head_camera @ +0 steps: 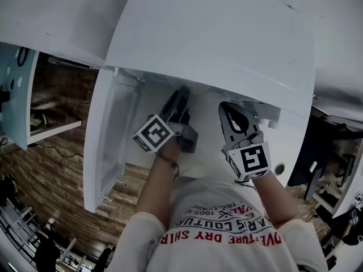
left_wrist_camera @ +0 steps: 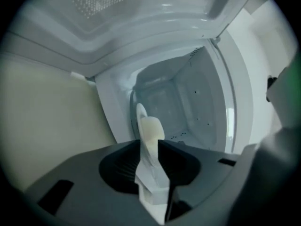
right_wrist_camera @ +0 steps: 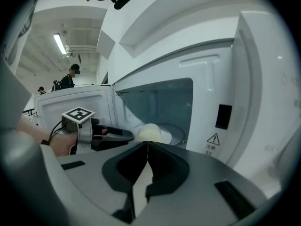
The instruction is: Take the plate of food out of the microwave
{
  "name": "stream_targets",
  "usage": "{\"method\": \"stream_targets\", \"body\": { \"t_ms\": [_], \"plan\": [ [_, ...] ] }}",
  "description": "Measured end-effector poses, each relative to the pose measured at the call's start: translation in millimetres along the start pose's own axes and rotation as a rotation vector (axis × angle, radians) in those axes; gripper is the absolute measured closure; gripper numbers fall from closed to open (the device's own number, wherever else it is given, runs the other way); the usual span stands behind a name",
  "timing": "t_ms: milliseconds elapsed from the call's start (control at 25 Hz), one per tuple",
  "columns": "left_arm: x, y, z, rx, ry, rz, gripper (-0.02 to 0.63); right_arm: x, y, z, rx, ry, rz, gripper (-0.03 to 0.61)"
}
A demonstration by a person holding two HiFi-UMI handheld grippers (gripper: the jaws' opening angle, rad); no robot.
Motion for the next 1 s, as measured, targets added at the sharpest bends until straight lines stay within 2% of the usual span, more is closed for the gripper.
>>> {"method": "stream_targets", "body": {
  "t_ms": [160, 280, 320, 440, 600, 1000],
  "plan": [
    [-0.5, -5.4, 1.9, 0.006, 0.127, -0.010, 0.506, 1.9, 2.0, 1.2, -0.041, -0.006, -0.006, 0.566],
    [-1.6, -6.3, 5.0, -0.029, 0.188, -0.026, 0.556, 3.3, 3.3, 0.4, -0.040, -0.011, -0.005, 0.566],
    [-2.0, -6.3, 5.2, -0.042, 0.188, -0.025, 0.583, 3.9, 3.6, -0.1, -0.037, -0.015, -0.005, 0.566],
    [-3.7, -6.3, 3.9, -0.063, 0.178, -0.013, 0.584, 6.2, 3.9, -0.6, -0.029, -0.025, 0.005, 0.566],
    [-2.1, -5.4, 5.7, -0.026, 0.253, -0.028, 0.600, 8.0, 5.0, 2.2, -0.034, -0.019, 0.013, 0.566],
    [6.7, 3.3, -1.8, 0.037, 0.230, -0.009, 0.600, 10.4, 12.4, 8.6, -0.045, 0.008, 0.017, 0.566]
  ]
}}
Point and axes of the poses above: the fingertips, and each gripper's own axes: y backward along the fingers, z to its left, x out of its underside, the point moved 10 cm from there along y, backward along the fingers, and after that the axes turned 8 degrees about -x, right-handed, at the moved point
